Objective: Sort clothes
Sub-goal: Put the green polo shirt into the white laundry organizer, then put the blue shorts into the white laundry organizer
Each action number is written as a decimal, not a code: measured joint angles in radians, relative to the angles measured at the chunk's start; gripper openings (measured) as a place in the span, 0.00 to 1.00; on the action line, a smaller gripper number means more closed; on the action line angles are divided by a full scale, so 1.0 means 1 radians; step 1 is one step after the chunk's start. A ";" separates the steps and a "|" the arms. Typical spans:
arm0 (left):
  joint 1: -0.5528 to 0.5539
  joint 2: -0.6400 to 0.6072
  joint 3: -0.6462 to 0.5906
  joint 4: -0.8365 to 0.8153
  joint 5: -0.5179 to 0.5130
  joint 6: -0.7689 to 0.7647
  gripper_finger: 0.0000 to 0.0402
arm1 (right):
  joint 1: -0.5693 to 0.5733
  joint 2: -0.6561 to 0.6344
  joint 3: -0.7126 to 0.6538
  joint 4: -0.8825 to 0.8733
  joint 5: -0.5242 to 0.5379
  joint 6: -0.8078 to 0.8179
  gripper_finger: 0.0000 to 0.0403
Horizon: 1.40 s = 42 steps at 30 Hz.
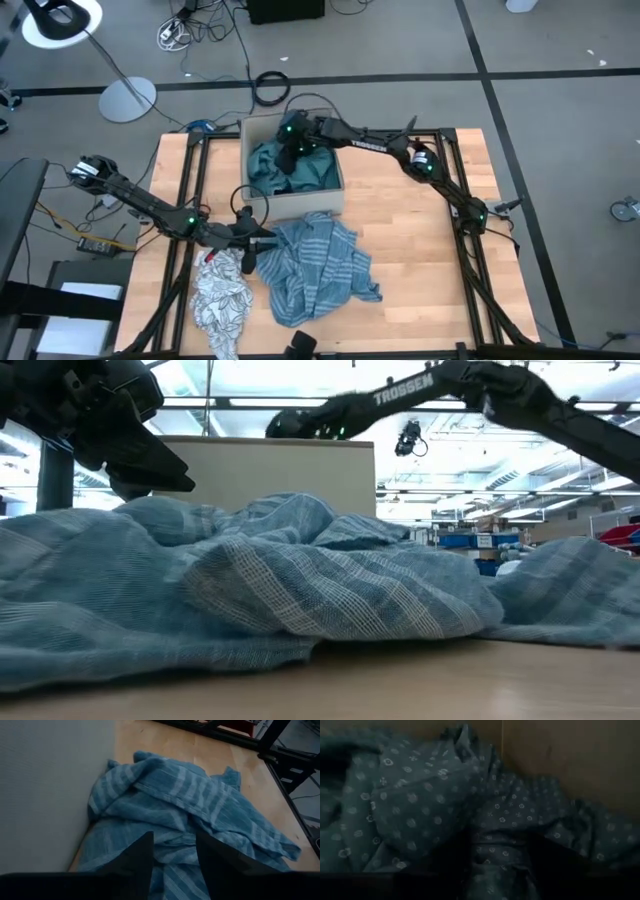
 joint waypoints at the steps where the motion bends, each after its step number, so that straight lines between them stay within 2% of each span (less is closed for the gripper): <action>1: 0.000 0.000 0.000 0.001 0.000 0.000 0.38 | 0.000 -0.023 0.000 -0.006 0.000 -0.007 0.55; 13: 0.000 0.000 0.000 0.001 -0.001 -0.002 0.38 | 0.013 -0.329 0.003 -0.179 0.093 -0.048 0.56; 15: 0.000 0.000 0.000 0.003 0.000 -0.003 0.38 | 0.020 -0.365 0.003 -0.213 0.160 -0.048 0.56; 20: 0.000 0.000 0.000 0.004 -0.001 -0.003 0.38 | 0.056 -0.392 0.003 -0.227 0.429 -0.062 0.54; 21: 0.000 0.000 0.000 0.003 -0.001 -0.003 0.38 | 0.062 -0.392 0.002 -0.213 0.426 -0.067 0.54; 22: 0.000 0.000 0.000 0.003 -0.001 -0.003 0.38 | 0.066 -0.390 -0.004 -0.180 0.375 -0.066 0.54; 25: 0.000 0.000 0.000 0.004 -0.001 -0.008 0.38 | 0.062 -0.372 -0.030 -0.074 0.032 -0.019 0.54; 26: 0.000 0.000 0.000 0.004 -0.001 -0.013 0.38 | 0.059 -0.358 -0.036 -0.039 -0.059 0.002 0.54; 27: 0.000 0.000 0.000 0.003 -0.001 -0.016 0.38 | 0.055 -0.345 -0.037 -0.013 -0.100 0.018 0.53; 28: 0.000 0.000 0.000 0.002 -0.001 -0.017 0.38 | 0.052 -0.334 -0.037 -0.012 -0.084 0.033 0.53; 32: 0.000 0.000 0.000 0.002 -0.001 -0.019 0.38 | 0.047 -0.305 -0.037 -0.051 0.269 0.006 0.50; 33: 0.000 0.000 0.000 0.002 -0.001 -0.019 0.38 | 0.047 -0.295 -0.037 -0.052 0.305 -0.012 0.49; 35: 0.000 0.000 0.000 -0.001 -0.001 -0.019 0.38 | 0.049 -0.271 -0.037 -0.050 0.276 -0.030 0.46; 37: 0.000 0.000 0.000 -0.004 -0.001 -0.019 0.38 | 0.048 -0.257 -0.038 -0.046 0.186 -0.020 0.39; 39: 0.000 0.000 0.000 -0.006 -0.001 -0.019 0.38 | 0.046 -0.257 -0.038 -0.043 0.124 -0.009 0.27; 42: 0.000 0.000 0.000 -0.011 -0.001 -0.019 0.38 | 0.040 -0.258 -0.038 -0.015 0.108 -0.032 0.09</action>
